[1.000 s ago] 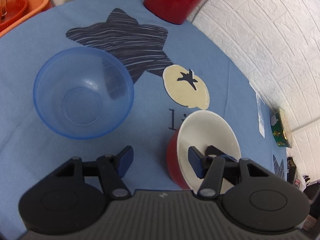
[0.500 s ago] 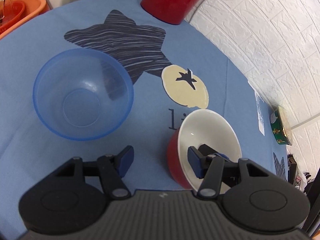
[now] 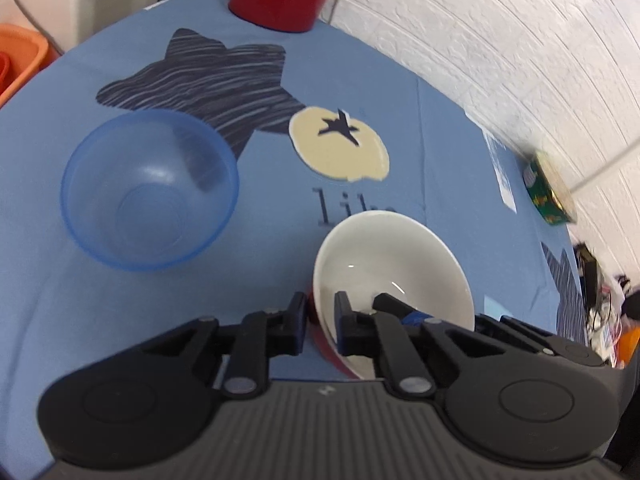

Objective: Organize plates and bowls
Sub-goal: 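Lift the red bowl with both tools and lower it into the steel bowl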

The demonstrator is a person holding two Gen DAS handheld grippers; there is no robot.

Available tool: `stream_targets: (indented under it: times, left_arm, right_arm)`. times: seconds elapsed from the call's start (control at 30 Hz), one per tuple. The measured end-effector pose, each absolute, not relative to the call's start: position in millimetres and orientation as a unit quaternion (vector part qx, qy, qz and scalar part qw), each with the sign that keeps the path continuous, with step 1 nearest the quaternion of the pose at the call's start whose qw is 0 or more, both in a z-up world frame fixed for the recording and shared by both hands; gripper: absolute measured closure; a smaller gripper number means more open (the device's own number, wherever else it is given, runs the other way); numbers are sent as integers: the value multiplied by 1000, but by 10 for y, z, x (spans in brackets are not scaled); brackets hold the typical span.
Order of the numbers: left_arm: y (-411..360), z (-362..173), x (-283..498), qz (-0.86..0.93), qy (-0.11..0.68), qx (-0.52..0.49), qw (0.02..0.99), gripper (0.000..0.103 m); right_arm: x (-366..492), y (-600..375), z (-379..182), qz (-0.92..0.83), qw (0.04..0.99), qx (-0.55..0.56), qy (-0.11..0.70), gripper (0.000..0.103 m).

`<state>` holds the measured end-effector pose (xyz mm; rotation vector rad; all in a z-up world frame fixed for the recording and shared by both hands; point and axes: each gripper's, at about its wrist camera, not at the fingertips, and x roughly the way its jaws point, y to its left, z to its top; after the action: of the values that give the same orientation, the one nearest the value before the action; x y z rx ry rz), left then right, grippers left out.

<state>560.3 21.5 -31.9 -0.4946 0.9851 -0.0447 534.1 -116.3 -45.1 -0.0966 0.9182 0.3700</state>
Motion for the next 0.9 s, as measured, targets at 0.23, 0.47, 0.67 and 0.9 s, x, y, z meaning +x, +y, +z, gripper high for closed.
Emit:
stream_targets:
  times: [0.23, 0.47, 0.67, 0.9]
  left_arm:
    - [181, -100, 4942, -48, 472, -219, 853, 97]
    - [171, 174, 4251, -60, 450, -217, 864, 97]
    - [50, 327, 3713, -71, 431, -202, 877, 97]
    - [-205, 386, 3144, -105, 420, -186, 882, 97]
  right_arm:
    - [4670, -1163, -246, 177, 887, -51, 424, 86]
    - [4048, -1179, 29, 181, 896, -45, 403, 85]
    - [3507, -1306, 148, 179, 904, -33, 387, 82]
    - [2956, -1569, 162, 158, 913, -17, 376, 82]
